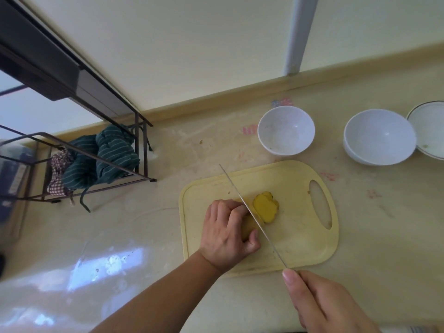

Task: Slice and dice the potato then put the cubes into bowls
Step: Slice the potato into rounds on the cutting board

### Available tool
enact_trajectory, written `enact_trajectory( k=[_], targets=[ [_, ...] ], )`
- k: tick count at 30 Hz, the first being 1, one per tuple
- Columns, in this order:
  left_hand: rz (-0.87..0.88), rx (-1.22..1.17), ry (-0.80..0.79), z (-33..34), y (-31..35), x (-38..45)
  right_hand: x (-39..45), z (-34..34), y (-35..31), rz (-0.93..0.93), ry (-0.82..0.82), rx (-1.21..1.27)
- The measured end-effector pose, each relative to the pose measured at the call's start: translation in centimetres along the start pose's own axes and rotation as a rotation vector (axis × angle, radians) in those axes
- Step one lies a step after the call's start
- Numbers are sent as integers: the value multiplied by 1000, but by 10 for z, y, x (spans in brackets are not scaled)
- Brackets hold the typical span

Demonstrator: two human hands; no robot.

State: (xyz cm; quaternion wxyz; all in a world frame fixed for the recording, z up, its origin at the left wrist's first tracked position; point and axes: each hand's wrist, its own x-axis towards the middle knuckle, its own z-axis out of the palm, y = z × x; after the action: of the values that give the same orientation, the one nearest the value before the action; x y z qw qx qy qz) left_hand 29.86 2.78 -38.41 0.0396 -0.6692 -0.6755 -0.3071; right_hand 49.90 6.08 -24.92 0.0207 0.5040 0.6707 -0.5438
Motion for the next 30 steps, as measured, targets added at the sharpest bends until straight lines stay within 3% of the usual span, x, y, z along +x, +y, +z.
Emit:
enact_trajectory(
  k=[17, 21, 25, 27, 30],
  targets=[
    [-26, -9, -15, 2, 2, 0, 40, 9, -8, -22, -47, 129],
    [-46, 2, -40, 2, 1, -1, 17, 19, 25, 40, -55, 124],
    [-43, -17, -37, 2, 1, 0, -12, 30, 55, -112, 288, -53],
    [-49, -27, -33, 1, 1, 0, -2, 26, 45, -111, 248, 37],
    [-56, -42, -39, 0, 1, 1, 22, 21, 36, 15, 0, 126]
  ],
)
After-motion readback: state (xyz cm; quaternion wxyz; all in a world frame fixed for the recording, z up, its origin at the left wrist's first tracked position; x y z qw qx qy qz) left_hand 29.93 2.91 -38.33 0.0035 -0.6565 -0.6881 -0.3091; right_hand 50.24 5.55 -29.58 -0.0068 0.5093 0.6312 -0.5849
